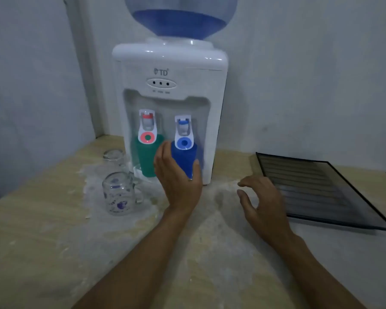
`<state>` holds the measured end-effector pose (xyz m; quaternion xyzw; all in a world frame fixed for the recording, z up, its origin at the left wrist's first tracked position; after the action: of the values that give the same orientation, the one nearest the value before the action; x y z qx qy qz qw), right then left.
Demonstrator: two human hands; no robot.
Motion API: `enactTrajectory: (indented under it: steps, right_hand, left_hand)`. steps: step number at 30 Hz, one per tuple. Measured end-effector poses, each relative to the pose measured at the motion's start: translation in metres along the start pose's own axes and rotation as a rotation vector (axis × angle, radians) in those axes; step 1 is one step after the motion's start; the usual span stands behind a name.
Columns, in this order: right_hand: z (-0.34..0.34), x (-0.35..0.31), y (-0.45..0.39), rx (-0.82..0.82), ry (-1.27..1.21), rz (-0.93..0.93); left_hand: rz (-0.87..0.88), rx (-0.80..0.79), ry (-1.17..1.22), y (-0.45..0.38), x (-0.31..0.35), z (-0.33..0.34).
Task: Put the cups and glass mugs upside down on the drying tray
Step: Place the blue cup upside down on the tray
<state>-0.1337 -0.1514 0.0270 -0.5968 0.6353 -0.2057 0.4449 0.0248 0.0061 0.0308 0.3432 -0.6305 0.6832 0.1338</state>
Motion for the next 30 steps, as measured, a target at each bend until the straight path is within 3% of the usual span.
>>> enactTrajectory:
  steps: [6, 10, 16, 24, 30]
  right_hand:
    - [-0.002, 0.002, -0.001, 0.000, 0.024, 0.036]
    - [-0.001, 0.004, 0.000, -0.016, 0.020, 0.050]
    - [-0.002, 0.002, -0.001, -0.036, 0.033, 0.056]
    - [-0.004, 0.002, -0.002, -0.055, 0.034, 0.064]
    - [-0.020, 0.009, -0.004, -0.026, 0.067, 0.072]
  left_hand:
    - [-0.302, -0.144, 0.151, 0.002, -0.021, 0.011]
    - [-0.394, -0.214, 0.186, 0.003, -0.026, 0.014]
    - [-0.394, -0.221, 0.141, 0.011, -0.011, 0.015]
    - [-0.542, -0.223, 0.296, 0.043, 0.018, 0.020]
    - [-0.446, -0.302, 0.319, 0.051, 0.033, 0.019]
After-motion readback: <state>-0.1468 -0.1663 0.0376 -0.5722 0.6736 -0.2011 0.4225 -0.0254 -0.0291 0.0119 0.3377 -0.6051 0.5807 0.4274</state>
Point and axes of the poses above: each hand's wrist, its own y-axis away from the middle knuckle, its own z-axis out of the palm, x = y × z, the point moved 4 cm from there along -y, towards the middle knuckle, and after that the axes turned 1 degree about x, right-handed, at the moved point
